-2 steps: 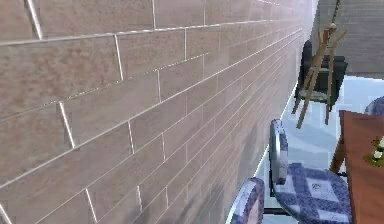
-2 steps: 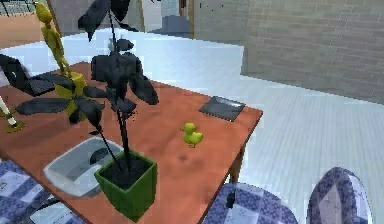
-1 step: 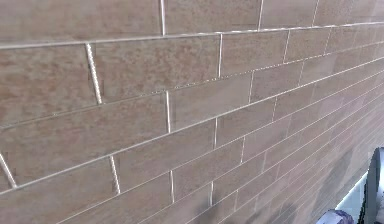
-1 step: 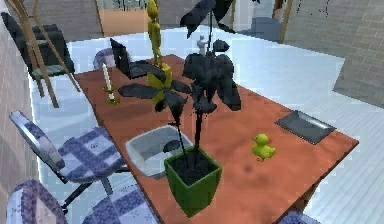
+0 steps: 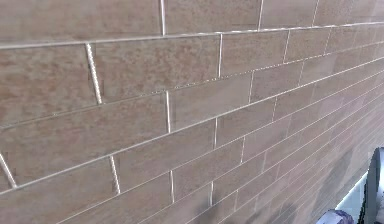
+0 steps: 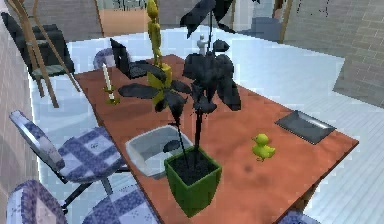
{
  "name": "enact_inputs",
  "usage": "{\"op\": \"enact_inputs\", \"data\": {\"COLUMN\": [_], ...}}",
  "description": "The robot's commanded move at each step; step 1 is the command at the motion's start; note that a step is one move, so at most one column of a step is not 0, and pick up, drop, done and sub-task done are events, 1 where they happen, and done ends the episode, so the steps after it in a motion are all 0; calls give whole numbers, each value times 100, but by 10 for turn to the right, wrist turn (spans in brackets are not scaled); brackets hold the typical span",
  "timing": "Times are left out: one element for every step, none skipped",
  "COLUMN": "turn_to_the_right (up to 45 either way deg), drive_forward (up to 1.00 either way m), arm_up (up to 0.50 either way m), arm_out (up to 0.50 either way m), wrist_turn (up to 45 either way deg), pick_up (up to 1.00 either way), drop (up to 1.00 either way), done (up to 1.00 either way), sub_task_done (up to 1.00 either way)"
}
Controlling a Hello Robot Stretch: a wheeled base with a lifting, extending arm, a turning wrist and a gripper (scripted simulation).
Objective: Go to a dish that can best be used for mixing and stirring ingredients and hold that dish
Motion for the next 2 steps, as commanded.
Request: {"op": "enact_inputs", "data": {"turn_to_the_right": [0, 0], "drive_forward": [0, 0], "arm_up": [38, 0], "arm_out": [0, 22], "wrist_turn": [0, 0], "pick_up": [0, 0], "drop": [0, 0], "done": [0, 0], "sub_task_done": [0, 0]}}
